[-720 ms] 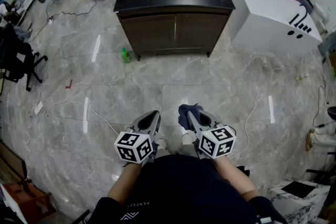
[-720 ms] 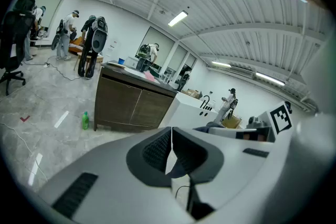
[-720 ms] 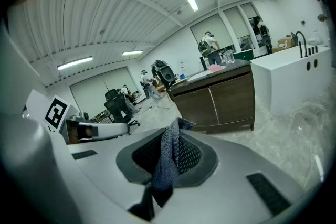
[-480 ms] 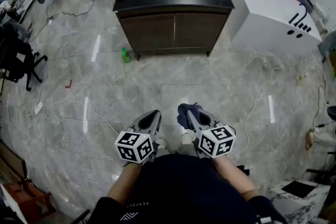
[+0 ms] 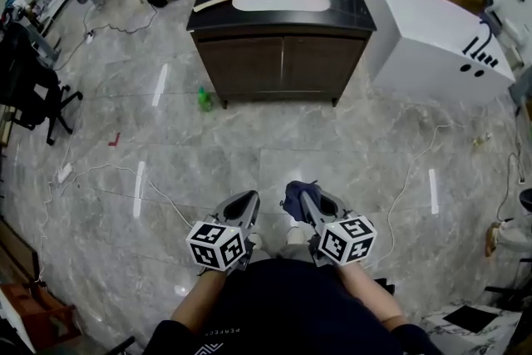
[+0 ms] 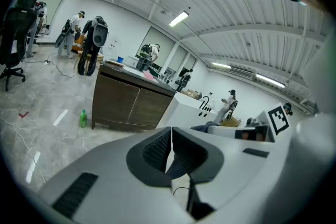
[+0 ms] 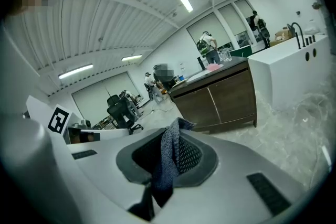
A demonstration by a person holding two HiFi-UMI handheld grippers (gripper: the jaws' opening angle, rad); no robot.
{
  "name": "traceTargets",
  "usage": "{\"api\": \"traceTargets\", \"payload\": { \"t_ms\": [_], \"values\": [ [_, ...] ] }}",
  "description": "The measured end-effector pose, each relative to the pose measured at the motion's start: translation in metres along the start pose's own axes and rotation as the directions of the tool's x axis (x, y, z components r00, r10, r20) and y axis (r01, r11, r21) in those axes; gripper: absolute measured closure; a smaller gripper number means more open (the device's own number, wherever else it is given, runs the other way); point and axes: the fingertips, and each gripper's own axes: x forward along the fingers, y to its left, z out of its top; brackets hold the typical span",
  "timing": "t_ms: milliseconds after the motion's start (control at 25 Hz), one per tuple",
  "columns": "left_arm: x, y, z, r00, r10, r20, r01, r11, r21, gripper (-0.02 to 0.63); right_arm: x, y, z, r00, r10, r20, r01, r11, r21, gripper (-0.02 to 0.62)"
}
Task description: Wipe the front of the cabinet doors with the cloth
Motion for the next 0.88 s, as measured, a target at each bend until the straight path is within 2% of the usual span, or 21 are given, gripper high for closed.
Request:
{"api": "traceTargets", "payload": {
  "t_ms": [240,640,880],
  "values": [
    [0.019,-0.011,0.002,1.000,0.010,0.004,-0.010,1.000,0.015,0.592,0.002,-0.018,0.009,1.000,0.019,-0.021,-0.020,0.999,-0.027,0.545],
    [0.040,-0.013,0.016,0.995,0.096,0.032,-0.096,0.995,0.017,0.592,0.010,-0.041,0.016,0.995,0.075,-0.062,-0.078,0.996,-0.035,0.545],
    [0.043,0.014,0.031,0.990,0.132,0.055,-0.132,0.991,-0.008,0.592,0.035,-0.041,0.025,0.993,0.086,-0.081,-0.090,0.995,-0.046,0.545]
  ]
}}
